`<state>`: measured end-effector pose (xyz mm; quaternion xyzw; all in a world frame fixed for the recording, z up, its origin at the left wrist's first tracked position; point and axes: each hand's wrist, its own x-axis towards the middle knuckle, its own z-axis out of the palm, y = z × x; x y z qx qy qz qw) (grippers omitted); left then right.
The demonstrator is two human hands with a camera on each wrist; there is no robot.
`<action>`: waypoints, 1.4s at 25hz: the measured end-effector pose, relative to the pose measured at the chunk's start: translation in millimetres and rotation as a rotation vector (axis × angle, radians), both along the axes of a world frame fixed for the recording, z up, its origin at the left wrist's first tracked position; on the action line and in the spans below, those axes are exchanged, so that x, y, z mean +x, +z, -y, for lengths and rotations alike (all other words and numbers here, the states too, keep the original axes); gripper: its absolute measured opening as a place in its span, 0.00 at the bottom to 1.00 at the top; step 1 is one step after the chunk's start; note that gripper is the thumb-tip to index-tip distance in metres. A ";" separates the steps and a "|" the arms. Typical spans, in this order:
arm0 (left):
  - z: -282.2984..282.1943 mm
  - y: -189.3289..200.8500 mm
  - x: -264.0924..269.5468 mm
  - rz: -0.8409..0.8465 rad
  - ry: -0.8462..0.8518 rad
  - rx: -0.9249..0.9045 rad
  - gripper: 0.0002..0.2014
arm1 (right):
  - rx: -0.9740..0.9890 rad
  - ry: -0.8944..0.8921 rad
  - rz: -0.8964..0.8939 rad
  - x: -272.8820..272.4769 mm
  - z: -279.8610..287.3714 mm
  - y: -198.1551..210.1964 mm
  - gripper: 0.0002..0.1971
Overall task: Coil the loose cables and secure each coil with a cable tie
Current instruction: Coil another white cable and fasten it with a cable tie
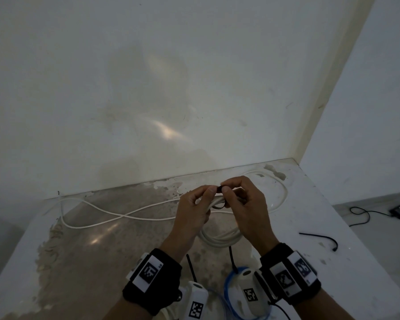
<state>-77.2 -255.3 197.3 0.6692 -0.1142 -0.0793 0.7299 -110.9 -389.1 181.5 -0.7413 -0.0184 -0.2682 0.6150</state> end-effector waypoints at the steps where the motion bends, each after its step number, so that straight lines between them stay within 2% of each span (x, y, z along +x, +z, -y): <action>1: -0.4 -0.2 -1.1 -0.003 -0.009 -0.011 0.10 | -0.015 0.013 0.002 0.0 0.3 1.2 0.02; 5: 0.6 -0.3 -6.7 -0.030 -0.027 -0.038 0.12 | -0.142 0.024 0.064 -1.8 1.8 3.5 0.09; 8: 0.7 1.2 -7.0 -0.022 -0.048 -0.022 0.11 | -0.134 0.024 0.059 -4.1 1.0 5.4 0.07; 11: 1.1 3.0 -6.1 -0.005 -0.037 0.018 0.11 | 0.049 0.031 0.022 -3.7 -0.5 15.6 0.01; 14: 1.4 6.4 -5.0 0.046 -0.064 0.077 0.13 | 0.213 0.026 -0.007 -4.7 -1.4 25.7 0.02; 17: -0.3 9.1 -3.1 0.130 -0.126 0.186 0.14 | 0.280 -0.001 -0.050 -6.3 -1.8 21.1 0.03; 25: 3.8 1.7 -1.6 0.122 -0.129 0.224 0.12 | 0.190 0.031 -0.151 -10.3 7.5 6.6 0.04; 31: 7.4 -3.2 1.7 0.173 -0.079 0.223 0.06 | 0.108 -0.052 -0.179 -5.2 8.1 3.4 0.02; 35: 9.5 3.8 -2.5 0.188 -0.112 0.204 0.10 | 0.156 -0.082 -0.140 -1.5 7.6 12.3 0.02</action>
